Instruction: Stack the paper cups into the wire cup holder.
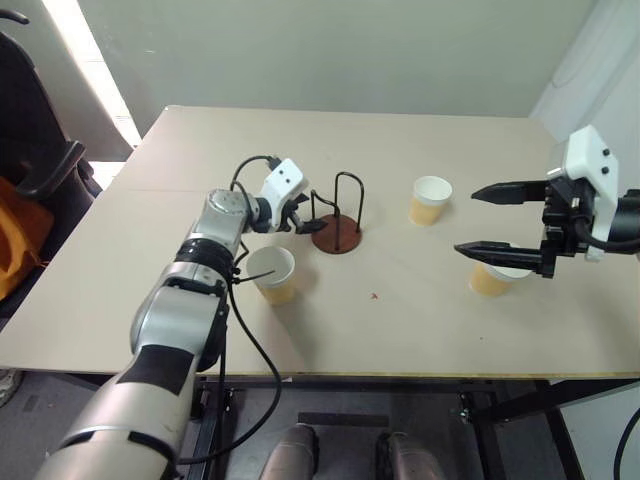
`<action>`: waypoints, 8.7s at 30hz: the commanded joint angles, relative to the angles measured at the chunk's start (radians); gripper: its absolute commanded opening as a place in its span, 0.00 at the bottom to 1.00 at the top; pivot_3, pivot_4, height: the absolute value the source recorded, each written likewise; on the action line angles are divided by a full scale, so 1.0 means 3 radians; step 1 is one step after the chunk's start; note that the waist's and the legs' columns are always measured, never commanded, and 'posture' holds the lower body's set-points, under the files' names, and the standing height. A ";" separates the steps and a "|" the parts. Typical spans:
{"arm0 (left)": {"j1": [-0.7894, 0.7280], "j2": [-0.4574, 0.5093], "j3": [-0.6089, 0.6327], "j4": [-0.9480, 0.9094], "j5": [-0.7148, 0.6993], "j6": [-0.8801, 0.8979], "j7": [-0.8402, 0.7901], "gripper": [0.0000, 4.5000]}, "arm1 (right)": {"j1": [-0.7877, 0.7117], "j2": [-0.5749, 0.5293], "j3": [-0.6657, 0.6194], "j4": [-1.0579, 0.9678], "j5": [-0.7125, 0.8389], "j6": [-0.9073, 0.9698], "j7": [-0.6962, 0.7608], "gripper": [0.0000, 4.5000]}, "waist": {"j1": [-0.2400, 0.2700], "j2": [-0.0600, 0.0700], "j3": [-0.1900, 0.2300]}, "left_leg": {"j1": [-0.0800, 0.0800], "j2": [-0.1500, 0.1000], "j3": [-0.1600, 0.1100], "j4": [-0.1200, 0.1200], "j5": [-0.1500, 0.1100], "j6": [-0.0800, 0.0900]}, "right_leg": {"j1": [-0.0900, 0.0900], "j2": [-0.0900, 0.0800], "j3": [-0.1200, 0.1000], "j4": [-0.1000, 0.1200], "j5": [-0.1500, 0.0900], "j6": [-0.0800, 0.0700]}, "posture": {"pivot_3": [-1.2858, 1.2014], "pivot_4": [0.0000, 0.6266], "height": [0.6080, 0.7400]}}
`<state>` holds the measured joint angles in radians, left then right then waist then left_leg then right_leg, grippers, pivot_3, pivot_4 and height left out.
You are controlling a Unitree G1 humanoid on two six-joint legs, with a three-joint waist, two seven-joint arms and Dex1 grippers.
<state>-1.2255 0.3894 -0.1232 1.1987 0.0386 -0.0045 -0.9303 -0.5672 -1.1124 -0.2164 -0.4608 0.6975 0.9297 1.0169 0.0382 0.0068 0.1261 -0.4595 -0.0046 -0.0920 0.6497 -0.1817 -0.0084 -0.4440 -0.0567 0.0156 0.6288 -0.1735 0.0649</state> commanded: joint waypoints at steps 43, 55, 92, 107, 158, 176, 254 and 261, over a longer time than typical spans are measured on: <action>0.0580 -0.0411 -0.0516 -0.1488 -0.0170 0.0303 -0.1482 0.14 | 0.0726 -0.0570 0.0009 0.0022 -0.0246 -0.0550 0.0646 1.00 | 0.0010 0.0005 -0.0003 | 0.0021 -0.0002 0.0057 0.0065 -0.0060 0.0065 | 0.0032 -0.0006 0.0057 -0.0001 -0.0012 0.0051 | 0.52 0.24 1.00; 0.0561 -0.0191 -0.0448 -0.1753 -0.0236 0.0287 -0.1521 0.99 | 0.0705 -0.0609 0.0167 0.0295 -0.0496 -0.0682 0.0601 1.00 | 0.0009 0.0005 -0.0003 | 0.0021 -0.0002 0.0057 0.0064 -0.0061 0.0065 | 0.0032 -0.0005 0.0057 -0.0002 -0.0012 0.0051 | 0.52 0.24 1.00; 0.1485 0.1686 0.0641 -0.5255 -0.2089 0.2518 -0.0989 1.00 | -0.0039 0.0239 0.1289 0.1788 -0.2050 -0.1414 0.0416 0.06 | -0.0057 0.0010 -0.0003 | 0.0057 0.0018 0.0054 0.0042 -0.0069 0.0051 | 0.0043 -0.0006 0.0052 -0.0005 -0.0015 -0.0022 | 0.52 0.24 1.00; 0.1663 0.1922 0.0736 -0.5163 -0.2116 0.2363 -0.0887 1.00 | -0.1555 0.0239 0.1034 0.1246 -0.0762 -0.0869 0.1864 0.01 | -0.0096 0.0015 0.0000 | 0.0052 0.0021 0.0052 0.0016 -0.0075 0.0030 | 0.0023 0.0005 0.0050 -0.0004 -0.0042 -0.0060 | 0.52 0.24 1.00; 0.1722 0.2041 0.0478 -0.4904 -0.1555 0.2073 -0.0269 1.00 | -0.2725 0.1759 0.1910 0.4905 -0.2644 -0.3092 0.0322 1.00 | -0.0117 0.0015 0.0002 | 0.0076 0.0029 0.0031 -0.0018 -0.0067 -0.0009 | -0.0004 0.0001 0.0045 0.0054 -0.0055 -0.0103 | 0.52 0.24 1.00; 0.1510 0.1741 0.0269 -0.4956 -0.1302 0.2381 0.0044 1.00 | -0.2841 0.2253 0.1818 0.5919 -0.3216 -0.2996 -0.0677 1.00 | -0.0108 0.0017 0.0003 | 0.0044 0.0033 0.0033 -0.0013 -0.0089 -0.0046 | -0.0031 0.0002 0.0035 0.0050 -0.0048 -0.0092 | 0.52 0.24 1.00; 0.1986 0.2177 0.0743 -0.5152 -0.2331 0.2303 -0.0992 1.00 | -0.1463 0.0962 0.1795 0.1107 -0.1445 -0.1736 0.1737 0.42 | -0.0137 0.0012 0.0004 | 0.0078 0.0062 0.0043 -0.0015 -0.0064 -0.0022 | 0.0001 0.0025 0.0037 0.0056 -0.0063 -0.0135 | 0.52 0.24 1.00; 0.1950 0.2336 0.0653 -0.4928 -0.2094 0.2127 -0.1152 1.00 | -0.1591 0.0972 0.1662 0.1225 -0.1413 -0.1664 0.1717 0.94 | -0.0137 0.0012 0.0004 | 0.0079 0.0062 0.0043 -0.0015 -0.0064 -0.0022 | 0.0000 0.0025 0.0037 0.0056 -0.0063 -0.0135 | 0.52 0.24 1.00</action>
<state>-0.6190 1.0623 0.0658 -0.2978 -0.6196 0.6653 -1.2544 -1.0093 -0.8146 0.3310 -0.0917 0.2617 0.4229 1.5344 -0.0030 0.0103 0.1273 -0.4357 0.0140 -0.0791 0.6453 -0.2009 -0.0151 -0.4440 -0.0491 0.0267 0.6457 -0.1924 0.0245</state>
